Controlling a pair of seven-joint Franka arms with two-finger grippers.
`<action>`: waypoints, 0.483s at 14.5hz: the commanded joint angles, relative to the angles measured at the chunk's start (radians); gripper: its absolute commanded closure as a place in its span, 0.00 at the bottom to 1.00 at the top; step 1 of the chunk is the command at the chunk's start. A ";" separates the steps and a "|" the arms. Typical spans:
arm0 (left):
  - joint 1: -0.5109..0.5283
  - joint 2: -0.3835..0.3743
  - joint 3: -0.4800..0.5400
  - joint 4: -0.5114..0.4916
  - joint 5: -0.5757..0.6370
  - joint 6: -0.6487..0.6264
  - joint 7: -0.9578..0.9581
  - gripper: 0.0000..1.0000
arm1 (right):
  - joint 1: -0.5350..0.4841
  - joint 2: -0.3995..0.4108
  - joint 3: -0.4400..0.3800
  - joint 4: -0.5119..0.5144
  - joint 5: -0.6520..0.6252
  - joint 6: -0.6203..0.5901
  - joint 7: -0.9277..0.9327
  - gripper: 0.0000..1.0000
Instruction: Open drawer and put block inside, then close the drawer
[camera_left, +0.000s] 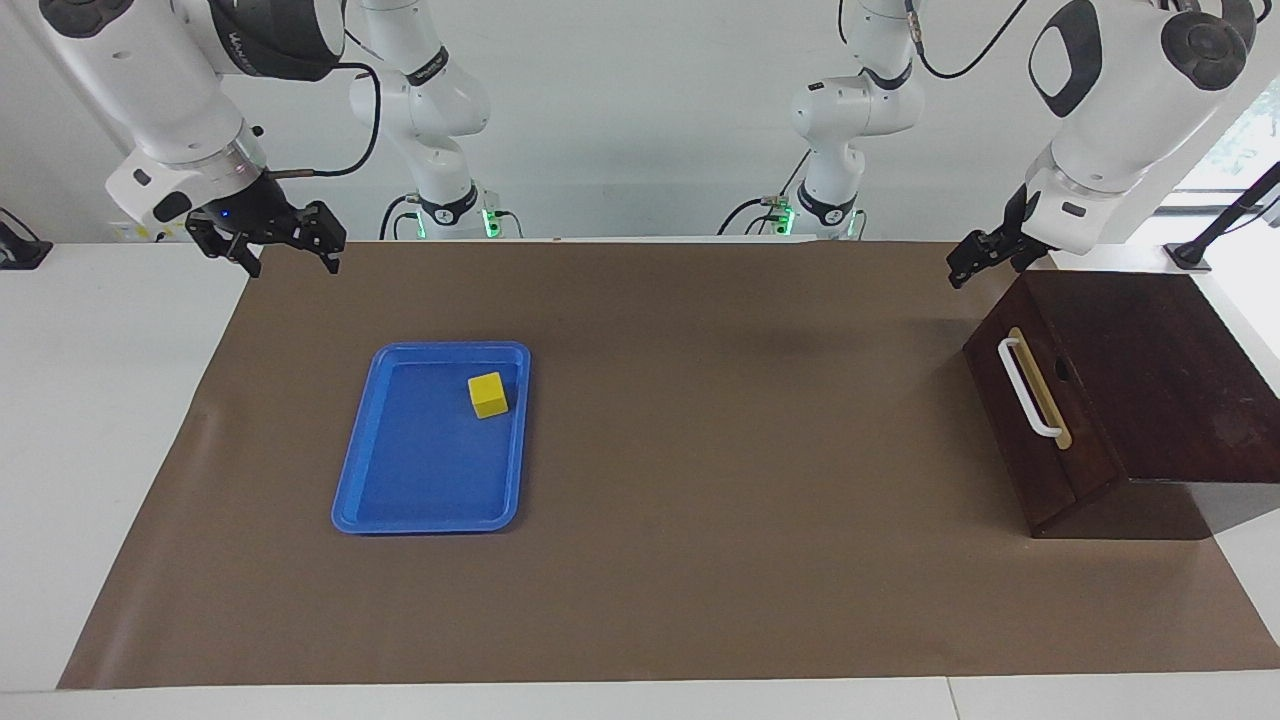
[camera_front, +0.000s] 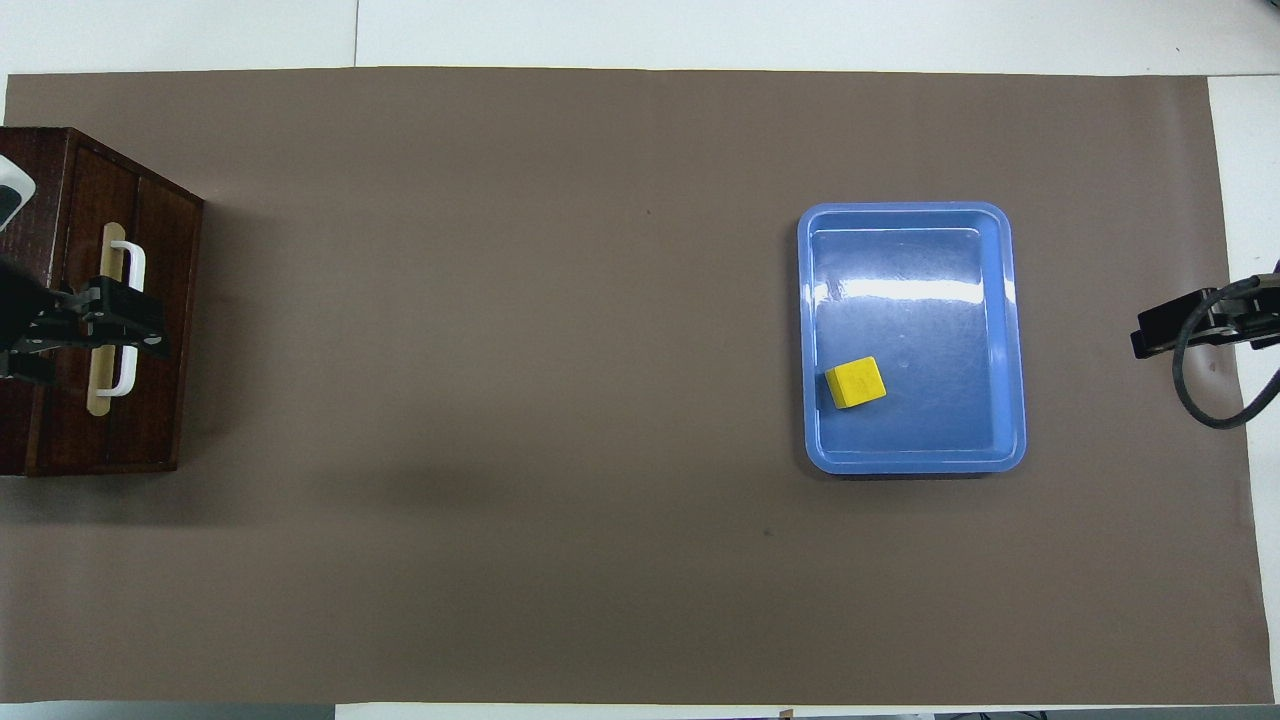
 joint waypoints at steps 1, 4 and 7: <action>-0.005 -0.012 0.006 -0.008 0.015 0.000 0.006 0.00 | -0.023 0.001 0.016 0.008 -0.020 0.008 -0.022 0.00; -0.005 -0.012 0.006 -0.008 0.015 0.000 0.006 0.00 | -0.023 0.003 0.016 0.008 -0.023 0.009 -0.037 0.00; -0.005 -0.012 0.006 -0.008 0.015 0.000 0.006 0.00 | -0.023 0.000 0.015 0.005 -0.022 0.038 -0.077 0.00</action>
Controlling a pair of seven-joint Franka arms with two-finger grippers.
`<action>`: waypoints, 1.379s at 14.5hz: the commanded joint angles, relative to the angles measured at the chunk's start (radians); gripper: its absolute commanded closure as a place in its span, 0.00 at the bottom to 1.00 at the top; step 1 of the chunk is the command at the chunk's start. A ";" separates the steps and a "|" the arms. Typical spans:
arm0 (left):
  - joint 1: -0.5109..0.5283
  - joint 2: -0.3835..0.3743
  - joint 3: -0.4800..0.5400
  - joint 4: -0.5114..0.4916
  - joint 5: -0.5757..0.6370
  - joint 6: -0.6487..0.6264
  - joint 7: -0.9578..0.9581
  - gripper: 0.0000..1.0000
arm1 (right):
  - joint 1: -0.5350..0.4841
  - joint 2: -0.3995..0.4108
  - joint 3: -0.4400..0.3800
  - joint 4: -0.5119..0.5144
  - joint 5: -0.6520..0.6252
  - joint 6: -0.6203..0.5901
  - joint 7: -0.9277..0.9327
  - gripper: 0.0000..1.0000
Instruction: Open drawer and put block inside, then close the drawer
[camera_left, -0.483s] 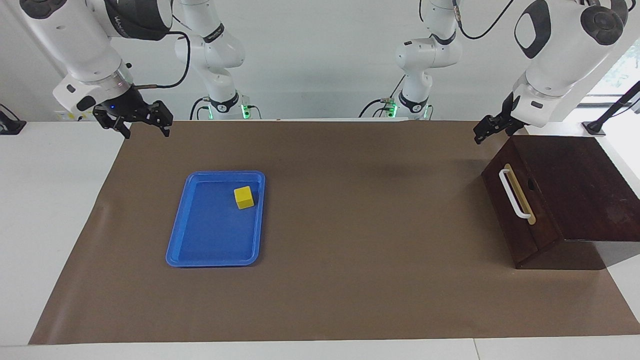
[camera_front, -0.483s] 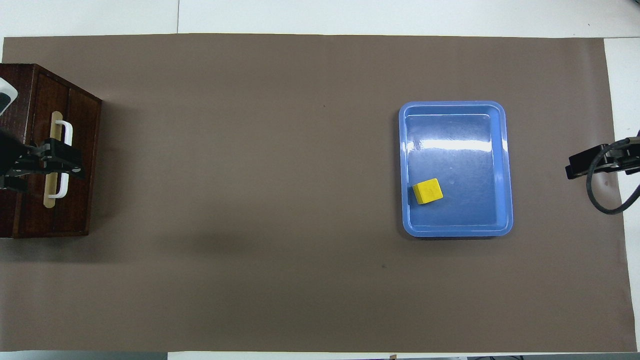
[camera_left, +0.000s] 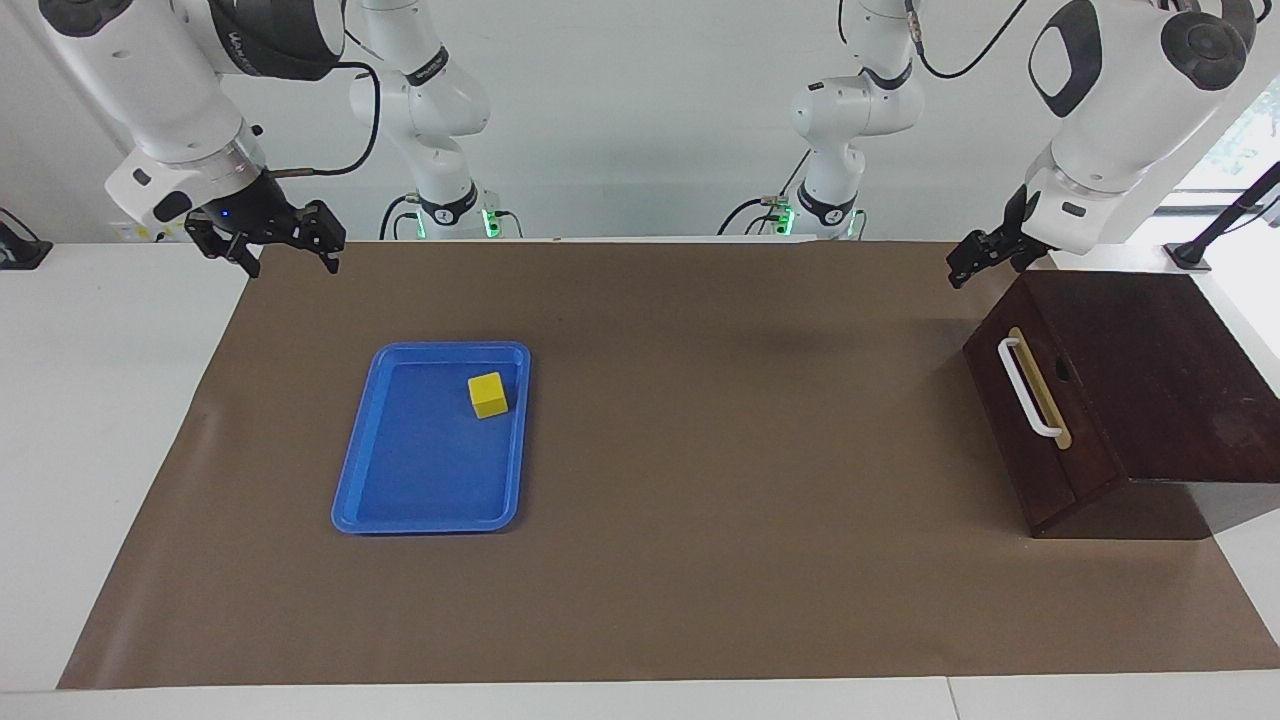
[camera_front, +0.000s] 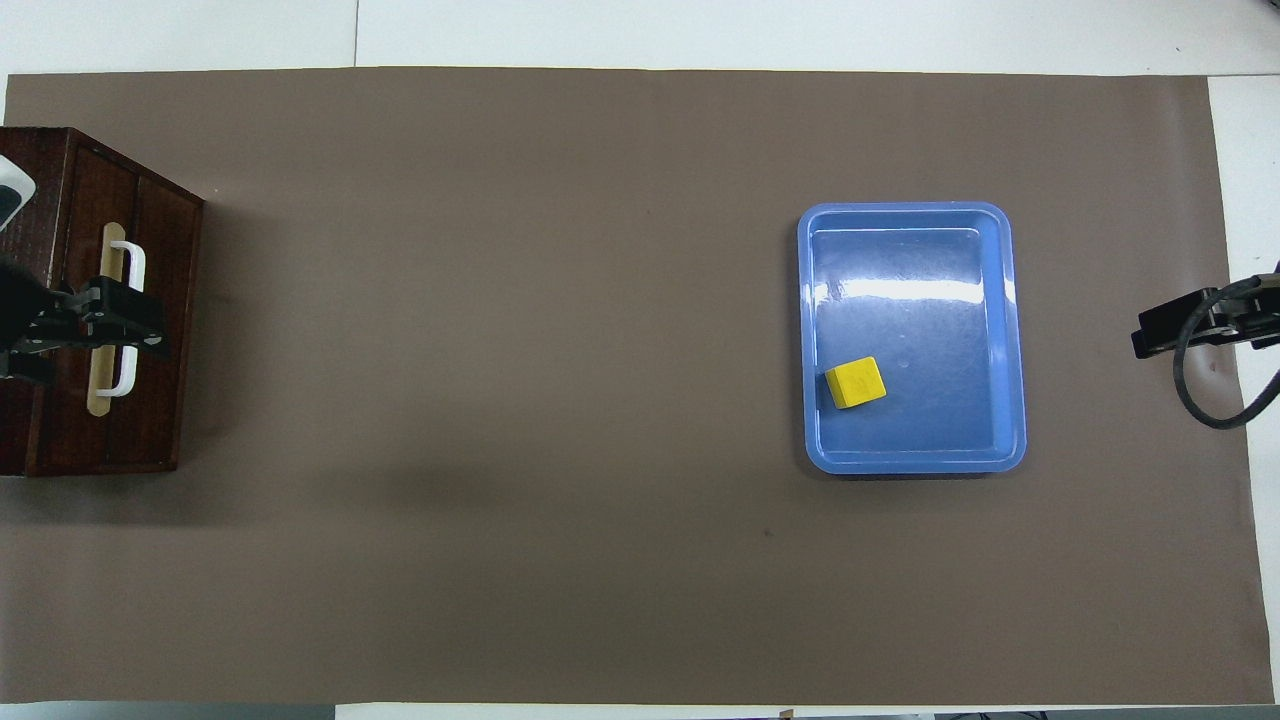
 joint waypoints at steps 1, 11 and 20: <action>-0.005 -0.012 0.006 -0.006 0.015 0.000 0.006 0.00 | -0.023 -0.001 0.012 0.003 -0.018 0.031 -0.043 0.00; -0.005 -0.012 0.006 -0.008 0.015 0.000 0.006 0.00 | -0.064 0.051 0.004 -0.069 0.147 0.027 0.301 0.00; -0.005 -0.012 0.006 -0.008 0.015 0.000 0.006 0.00 | -0.055 0.202 0.003 -0.212 0.505 0.217 0.895 0.00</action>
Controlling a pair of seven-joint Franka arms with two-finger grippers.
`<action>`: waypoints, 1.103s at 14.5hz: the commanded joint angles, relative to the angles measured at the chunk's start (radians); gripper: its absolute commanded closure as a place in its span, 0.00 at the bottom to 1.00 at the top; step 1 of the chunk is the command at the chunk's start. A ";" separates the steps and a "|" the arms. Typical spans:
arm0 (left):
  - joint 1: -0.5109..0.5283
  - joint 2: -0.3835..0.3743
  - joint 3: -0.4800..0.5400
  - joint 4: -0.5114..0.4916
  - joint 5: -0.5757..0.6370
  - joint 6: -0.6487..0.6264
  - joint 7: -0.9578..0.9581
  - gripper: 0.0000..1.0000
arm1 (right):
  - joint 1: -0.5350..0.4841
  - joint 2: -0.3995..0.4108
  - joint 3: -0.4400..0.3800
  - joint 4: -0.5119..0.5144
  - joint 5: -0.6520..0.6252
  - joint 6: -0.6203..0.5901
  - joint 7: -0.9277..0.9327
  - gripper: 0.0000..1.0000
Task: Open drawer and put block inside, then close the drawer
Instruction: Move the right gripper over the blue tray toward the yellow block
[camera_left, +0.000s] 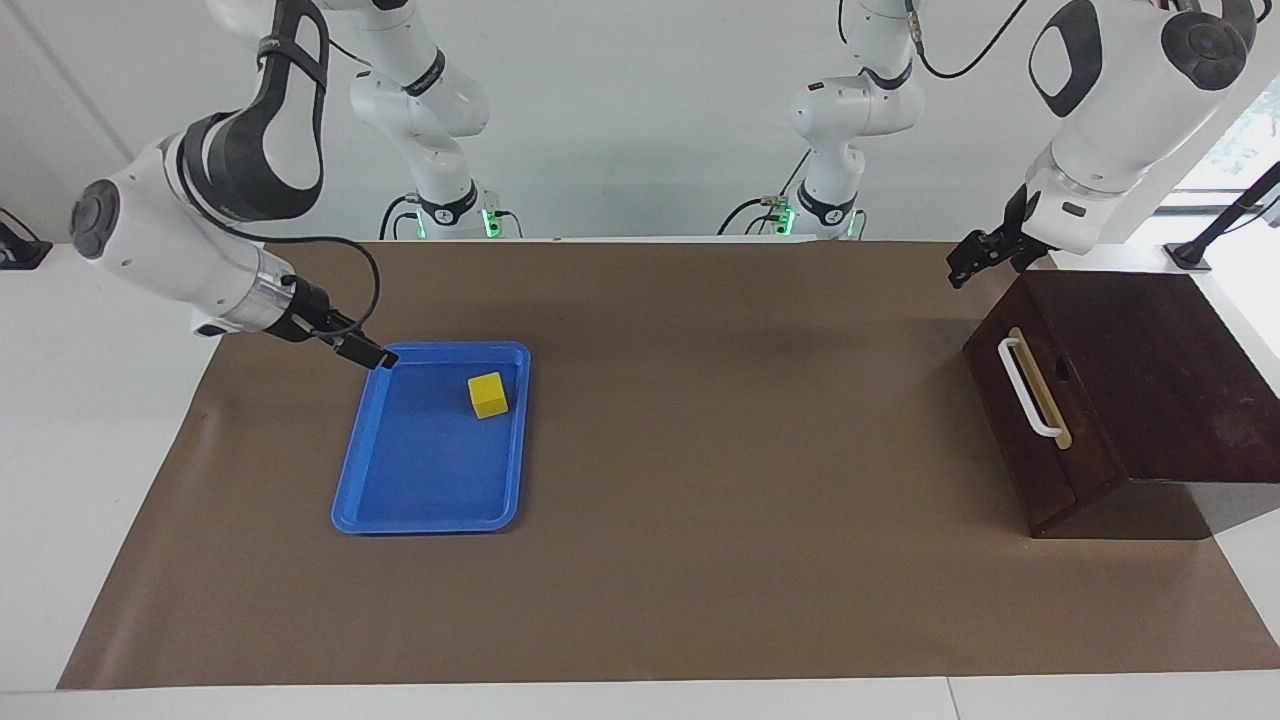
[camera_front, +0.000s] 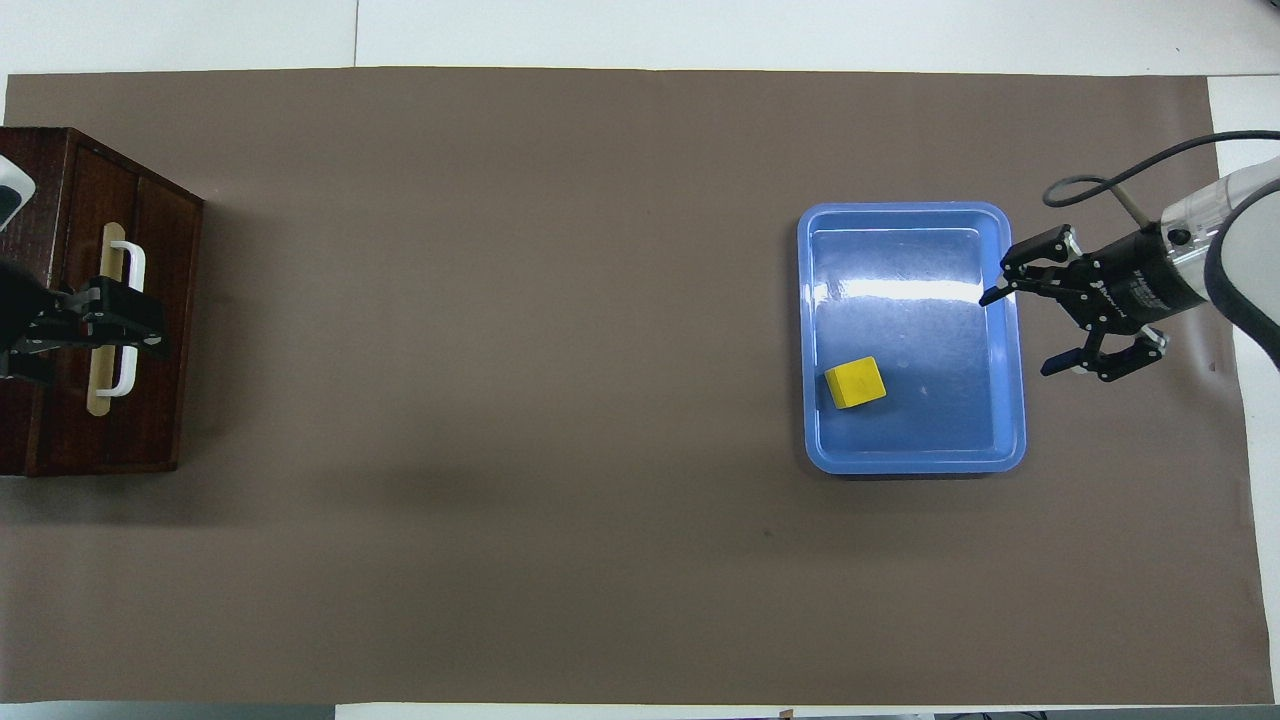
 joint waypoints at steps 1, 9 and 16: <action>-0.005 -0.012 0.006 -0.008 0.015 0.000 0.006 0.00 | -0.007 0.031 0.007 -0.061 0.108 0.057 0.131 0.00; -0.005 -0.018 0.006 -0.008 0.015 0.000 0.006 0.00 | -0.004 0.227 0.007 -0.047 0.345 0.099 0.253 0.00; -0.005 -0.020 0.006 -0.006 0.015 0.000 0.006 0.00 | 0.030 0.237 0.009 -0.106 0.358 0.127 0.238 0.00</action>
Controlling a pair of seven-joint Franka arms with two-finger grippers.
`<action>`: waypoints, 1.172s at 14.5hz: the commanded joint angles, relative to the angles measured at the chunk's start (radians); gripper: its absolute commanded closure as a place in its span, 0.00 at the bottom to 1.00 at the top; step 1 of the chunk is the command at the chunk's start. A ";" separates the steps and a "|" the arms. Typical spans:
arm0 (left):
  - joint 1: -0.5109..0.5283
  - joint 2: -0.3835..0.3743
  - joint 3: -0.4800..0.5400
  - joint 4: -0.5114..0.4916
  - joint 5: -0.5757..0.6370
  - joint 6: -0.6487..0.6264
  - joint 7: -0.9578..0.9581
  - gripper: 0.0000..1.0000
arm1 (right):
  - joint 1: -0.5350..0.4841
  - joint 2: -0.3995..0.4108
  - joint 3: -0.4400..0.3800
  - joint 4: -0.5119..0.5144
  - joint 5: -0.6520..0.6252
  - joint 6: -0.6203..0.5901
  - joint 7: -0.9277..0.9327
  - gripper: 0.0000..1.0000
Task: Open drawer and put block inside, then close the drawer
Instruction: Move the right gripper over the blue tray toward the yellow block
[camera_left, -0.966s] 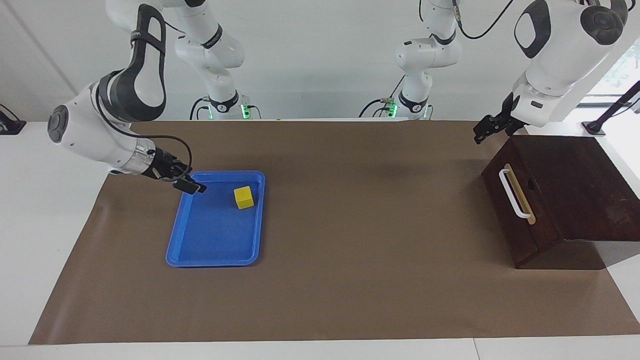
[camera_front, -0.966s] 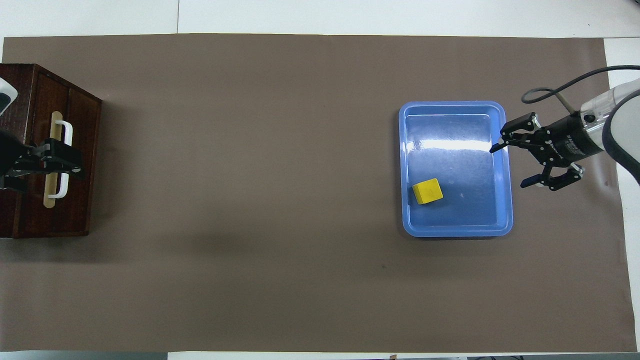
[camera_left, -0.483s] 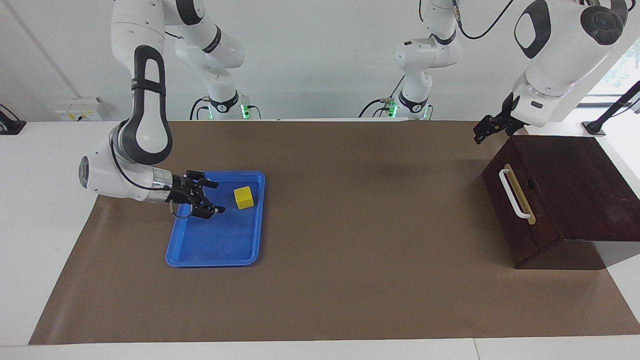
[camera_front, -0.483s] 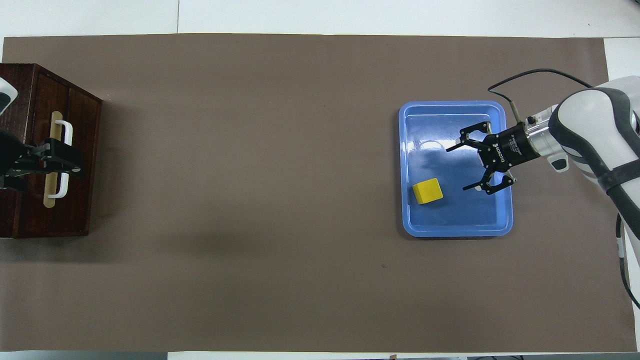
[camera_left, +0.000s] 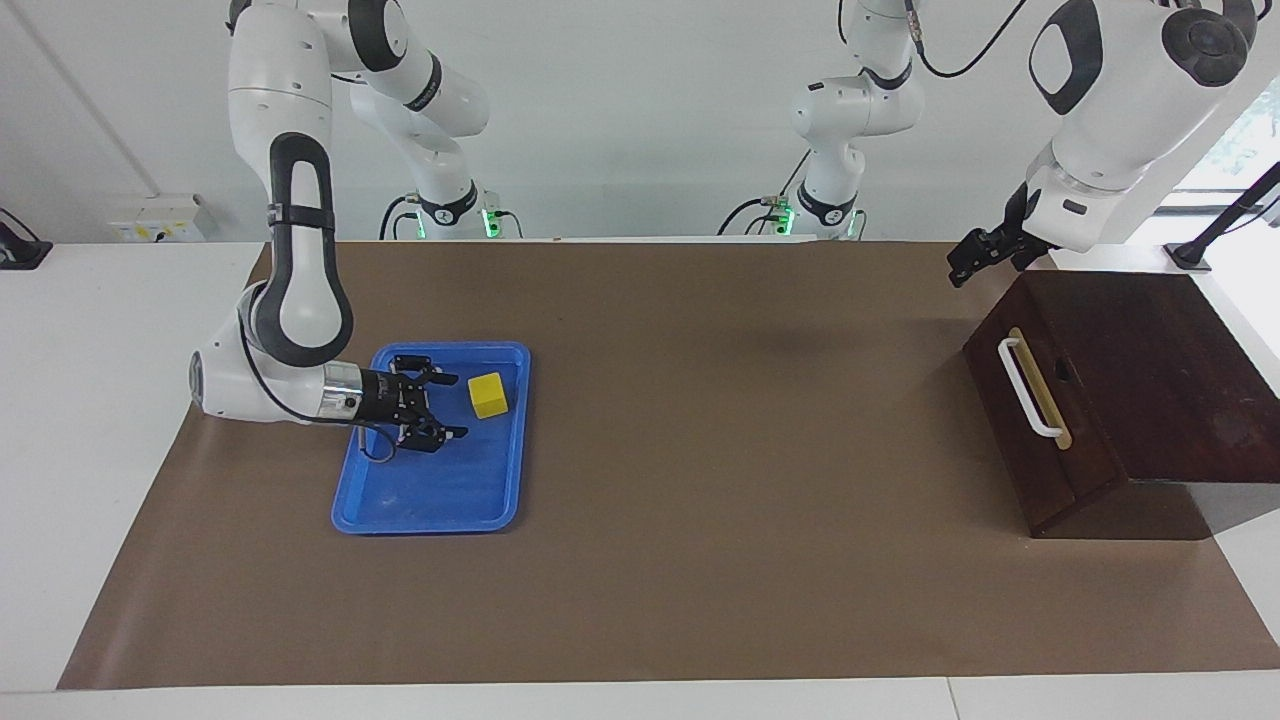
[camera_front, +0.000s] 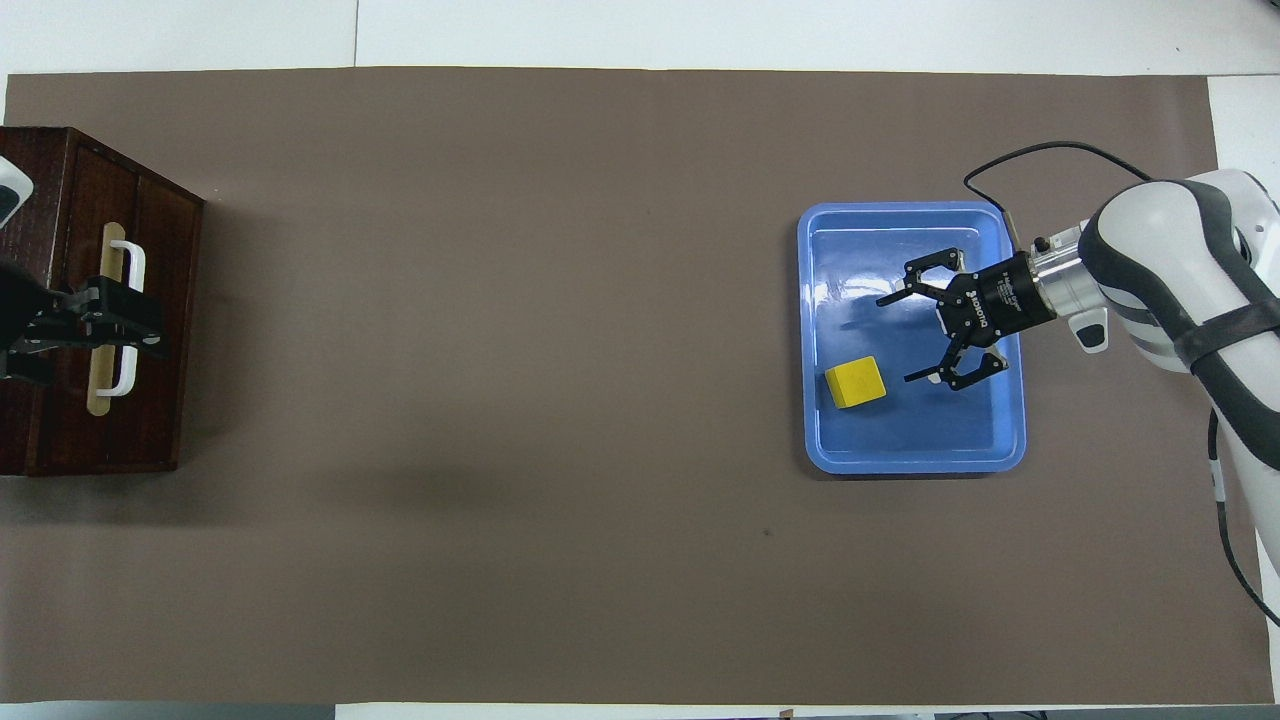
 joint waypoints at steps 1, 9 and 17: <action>-0.005 -0.016 0.006 -0.006 0.015 0.000 0.006 0.00 | 0.028 -0.015 0.004 -0.035 0.024 0.041 -0.004 0.00; -0.005 -0.016 0.006 -0.006 0.015 0.000 0.006 0.00 | 0.053 -0.021 0.004 -0.060 0.024 0.058 -0.052 0.00; -0.005 -0.016 0.006 -0.006 0.015 0.000 0.006 0.00 | -0.004 -0.024 0.004 -0.049 0.029 0.017 0.049 0.00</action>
